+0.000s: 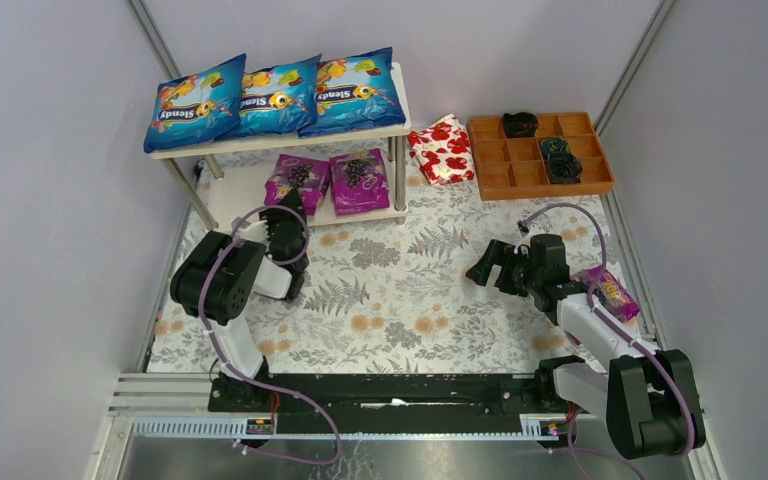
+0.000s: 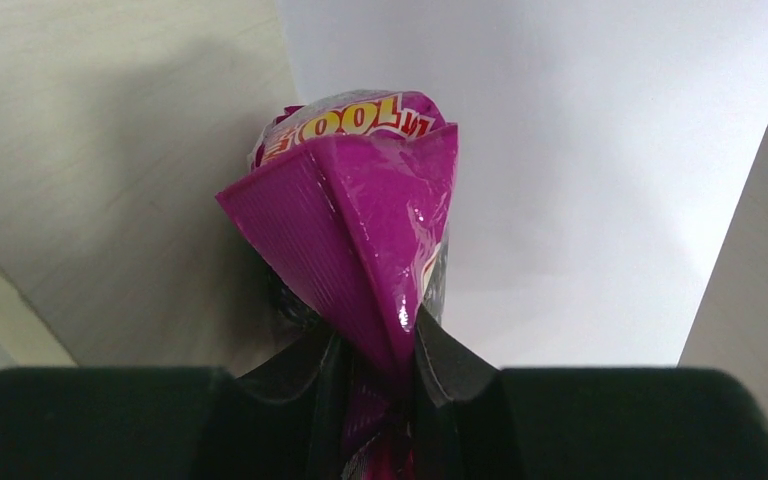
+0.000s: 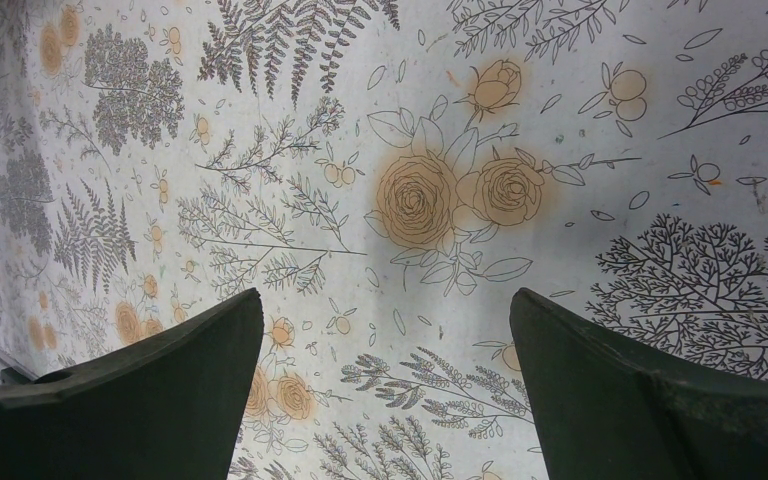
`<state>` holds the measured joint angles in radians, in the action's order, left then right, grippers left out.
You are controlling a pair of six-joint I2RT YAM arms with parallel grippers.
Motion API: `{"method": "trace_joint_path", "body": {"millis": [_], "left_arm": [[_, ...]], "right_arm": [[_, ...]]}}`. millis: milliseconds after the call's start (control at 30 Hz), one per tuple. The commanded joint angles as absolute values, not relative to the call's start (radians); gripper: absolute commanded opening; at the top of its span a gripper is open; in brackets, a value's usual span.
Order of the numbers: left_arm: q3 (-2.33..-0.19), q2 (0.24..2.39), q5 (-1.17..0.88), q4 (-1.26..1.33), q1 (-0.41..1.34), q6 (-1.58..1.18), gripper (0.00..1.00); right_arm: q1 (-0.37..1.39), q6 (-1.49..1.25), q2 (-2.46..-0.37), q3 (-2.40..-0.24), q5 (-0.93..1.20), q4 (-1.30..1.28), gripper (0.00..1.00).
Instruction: Place and organize the candy bags onto the shelf
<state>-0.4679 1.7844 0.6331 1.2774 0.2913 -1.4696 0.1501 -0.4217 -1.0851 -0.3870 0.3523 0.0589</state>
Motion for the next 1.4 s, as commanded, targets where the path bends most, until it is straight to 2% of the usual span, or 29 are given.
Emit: {"method": "trace_joint_path", "body": {"millis": [0, 133, 400, 767, 867, 1133, 1367], "left_arm": [[-0.526, 1.809, 0.651, 1.421, 0.304, -1.473, 0.26], [-0.517, 1.804, 0.645, 1.427, 0.305, -1.47, 0.29], [-0.481, 1.725, 0.496, 1.212, 0.315, -1.463, 0.55], [-0.441, 1.551, 0.369, 0.941, 0.311, -1.369, 0.77], [-0.46, 1.53, 0.32, 0.879, 0.304, -1.355, 0.76], [-0.528, 1.549, 0.248, 0.791, 0.287, -1.329, 0.47], [-0.58, 1.6, 0.19, 0.793, 0.266, -1.315, 0.41]], "right_arm": [[0.151, -0.403, -1.08, -0.389, 0.362, 0.089, 1.0], [0.151, -0.404, -1.08, -0.39, 0.361, 0.089, 1.0], [0.152, -0.403, -1.079, -0.389, 0.362, 0.089, 1.0], [0.151, -0.402, -1.075, -0.387, 0.367, 0.092, 1.0], [0.152, -0.402, -1.073, -0.386, 0.367, 0.092, 1.0], [0.152, -0.403, -1.074, -0.386, 0.367, 0.094, 1.0], [0.152, -0.402, -1.077, -0.388, 0.366, 0.094, 1.0]]}}
